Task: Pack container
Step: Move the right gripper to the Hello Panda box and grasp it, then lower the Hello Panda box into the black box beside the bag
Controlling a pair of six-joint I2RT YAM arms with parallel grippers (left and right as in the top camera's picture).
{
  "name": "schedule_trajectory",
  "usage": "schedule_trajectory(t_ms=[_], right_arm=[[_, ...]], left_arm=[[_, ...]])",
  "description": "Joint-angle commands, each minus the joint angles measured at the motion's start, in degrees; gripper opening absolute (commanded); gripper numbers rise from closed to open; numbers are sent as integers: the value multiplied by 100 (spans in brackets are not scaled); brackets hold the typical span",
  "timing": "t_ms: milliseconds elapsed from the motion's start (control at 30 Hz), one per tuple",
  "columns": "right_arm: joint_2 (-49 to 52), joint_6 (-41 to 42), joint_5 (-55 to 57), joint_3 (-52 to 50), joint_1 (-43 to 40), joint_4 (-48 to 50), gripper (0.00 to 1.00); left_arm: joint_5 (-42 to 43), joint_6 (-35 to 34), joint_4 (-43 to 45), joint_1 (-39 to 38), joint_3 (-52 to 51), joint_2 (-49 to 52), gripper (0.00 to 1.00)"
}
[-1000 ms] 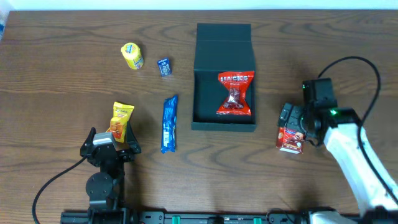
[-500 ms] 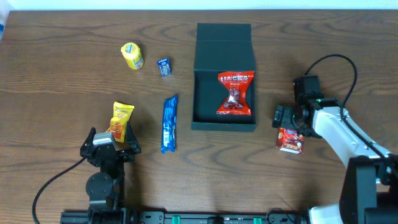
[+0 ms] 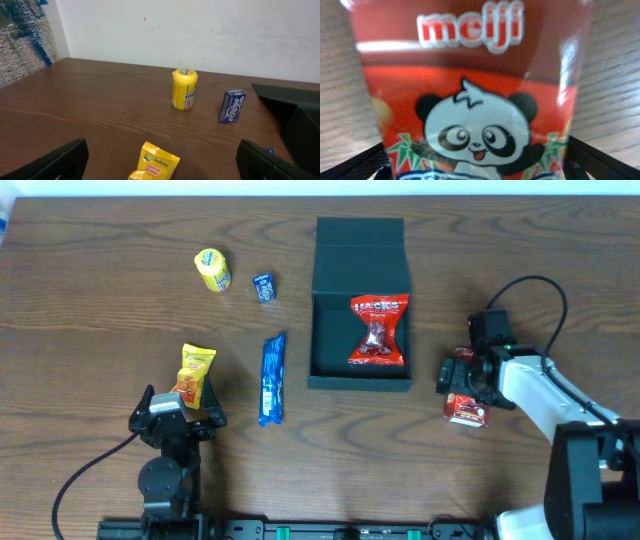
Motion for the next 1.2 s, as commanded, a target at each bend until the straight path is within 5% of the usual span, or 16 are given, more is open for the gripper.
schedule_trajectory(t_ms=[0,133,467,1167], right_arm=[[46,-85,28,-131,-39,42,98],[46,-85,28,-133,-28,42,92],[39,116,26,-133,-13,20,57],[-1038,131,22,-131,-13,-157,45]], left_arm=[[-125,0,-262,33,-94,-11,95],[-125,0,-262,35,-94,-11,95],[-122,0,-262,33,-94,-11,95],[-125,0,-262,33,-94,-11,95]])
